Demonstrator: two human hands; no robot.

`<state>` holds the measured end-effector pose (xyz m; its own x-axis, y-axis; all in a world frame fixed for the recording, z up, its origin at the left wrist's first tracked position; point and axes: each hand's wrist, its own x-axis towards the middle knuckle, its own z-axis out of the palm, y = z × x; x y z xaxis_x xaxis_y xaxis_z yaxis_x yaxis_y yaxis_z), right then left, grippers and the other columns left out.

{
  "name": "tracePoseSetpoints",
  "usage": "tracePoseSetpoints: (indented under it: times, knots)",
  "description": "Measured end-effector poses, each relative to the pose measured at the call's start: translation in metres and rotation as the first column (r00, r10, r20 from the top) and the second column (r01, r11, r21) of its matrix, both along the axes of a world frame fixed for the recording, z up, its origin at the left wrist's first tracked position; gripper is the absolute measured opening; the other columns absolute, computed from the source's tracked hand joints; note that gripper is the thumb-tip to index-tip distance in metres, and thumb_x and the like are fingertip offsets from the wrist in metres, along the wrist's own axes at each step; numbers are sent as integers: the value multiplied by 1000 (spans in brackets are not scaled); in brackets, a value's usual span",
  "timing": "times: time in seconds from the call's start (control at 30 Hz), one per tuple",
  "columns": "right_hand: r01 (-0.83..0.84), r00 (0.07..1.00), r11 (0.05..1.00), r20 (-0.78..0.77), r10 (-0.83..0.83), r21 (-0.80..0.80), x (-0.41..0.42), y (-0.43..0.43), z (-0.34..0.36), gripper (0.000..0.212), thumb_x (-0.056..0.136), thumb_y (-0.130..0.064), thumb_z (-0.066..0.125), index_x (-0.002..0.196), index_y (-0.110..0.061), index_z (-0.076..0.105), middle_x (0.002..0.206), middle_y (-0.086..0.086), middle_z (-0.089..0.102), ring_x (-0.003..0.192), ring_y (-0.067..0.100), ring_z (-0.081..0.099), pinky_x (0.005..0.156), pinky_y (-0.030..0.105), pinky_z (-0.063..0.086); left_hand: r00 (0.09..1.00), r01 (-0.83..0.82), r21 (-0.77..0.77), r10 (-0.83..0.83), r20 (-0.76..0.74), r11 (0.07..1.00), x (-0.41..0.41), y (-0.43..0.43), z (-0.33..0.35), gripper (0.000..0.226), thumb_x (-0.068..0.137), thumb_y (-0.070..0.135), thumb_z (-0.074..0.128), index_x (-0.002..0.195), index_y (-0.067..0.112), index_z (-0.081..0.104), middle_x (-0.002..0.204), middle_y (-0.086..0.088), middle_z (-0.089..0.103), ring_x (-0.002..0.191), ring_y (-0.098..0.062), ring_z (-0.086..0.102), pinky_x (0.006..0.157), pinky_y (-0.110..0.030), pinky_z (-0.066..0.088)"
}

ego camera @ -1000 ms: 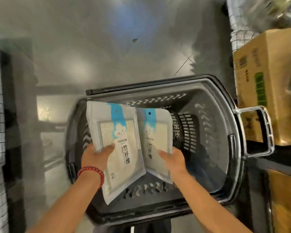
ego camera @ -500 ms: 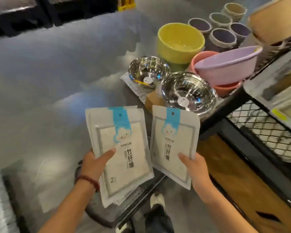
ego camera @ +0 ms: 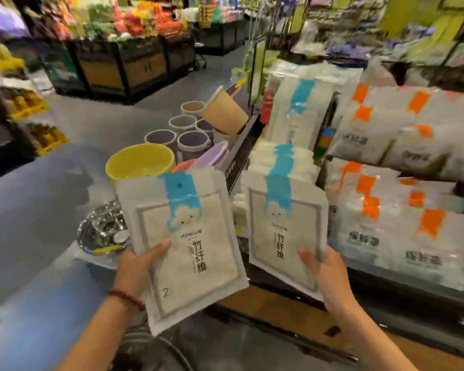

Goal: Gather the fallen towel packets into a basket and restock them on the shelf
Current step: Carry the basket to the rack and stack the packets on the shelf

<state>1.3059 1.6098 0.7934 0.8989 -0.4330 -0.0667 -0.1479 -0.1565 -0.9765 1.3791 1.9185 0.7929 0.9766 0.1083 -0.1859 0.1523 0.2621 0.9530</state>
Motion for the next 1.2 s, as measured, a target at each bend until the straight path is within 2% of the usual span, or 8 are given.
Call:
tracePoseSetpoints:
  times: [0.3,0.37,0.57,0.73,0.83,0.93,1.1,1.2]
  knots:
    - [269,963,948,13,-271,-170,75,-83,-6,7,93,-21,57,94,-17,62,76,-3,62,70,11,55,55,19,39,966,254,-50,-252,49,966,90,-109,15,20,71,4,72,90,10,75,95,-15,72,84,-30,70,70,-47,58]
    - [312,949,935,7,-315,-167,89,-90,-10,9,93,-20,57,96,-15,63,80,1,64,73,15,57,59,24,41,966,249,17,-250,68,968,105,-114,11,46,60,14,84,102,7,68,104,-18,70,95,-35,67,81,-53,53]
    - [367,926,911,-17,-377,-191,122,-100,-12,20,92,-20,59,73,-25,57,76,0,62,70,15,57,60,29,45,925,304,167,-332,183,938,155,-130,-1,29,68,15,70,97,21,66,92,7,74,85,-12,70,63,-19,55]
    - [474,875,852,14,-483,-222,124,-101,-6,26,89,-18,63,66,-28,55,65,-12,59,64,6,55,57,27,44,889,386,244,-429,160,890,194,-141,-4,28,72,8,75,94,24,67,93,6,74,88,-12,69,71,-32,56]
    - [504,857,837,3,-515,-213,124,-104,1,28,90,-17,62,65,-25,51,63,-9,55,62,15,52,59,35,46,851,440,270,-494,178,856,206,-150,-3,29,68,10,75,91,24,66,89,12,73,83,-4,69,64,-19,54]
    - [492,867,851,11,-499,-185,124,-106,8,29,91,-12,59,67,-24,48,68,-5,53,72,26,54,70,48,48,809,502,279,-559,182,818,208,-161,-4,32,73,-6,69,90,20,65,83,16,73,79,1,68,62,-12,52]
    - [477,879,878,25,-476,-39,128,-117,3,7,90,-8,60,83,-7,58,93,26,63,91,40,59,64,27,50,758,586,288,-638,137,758,209,-176,-5,33,75,-11,66,89,19,65,81,14,73,79,-3,68,67,-14,52]
    - [430,903,900,19,-430,-74,131,-120,-2,3,90,-11,60,92,-9,60,92,13,66,88,30,60,70,31,49,730,628,314,-679,78,712,202,-187,-17,29,77,-12,64,87,15,65,78,5,73,78,-8,67,70,-18,54]
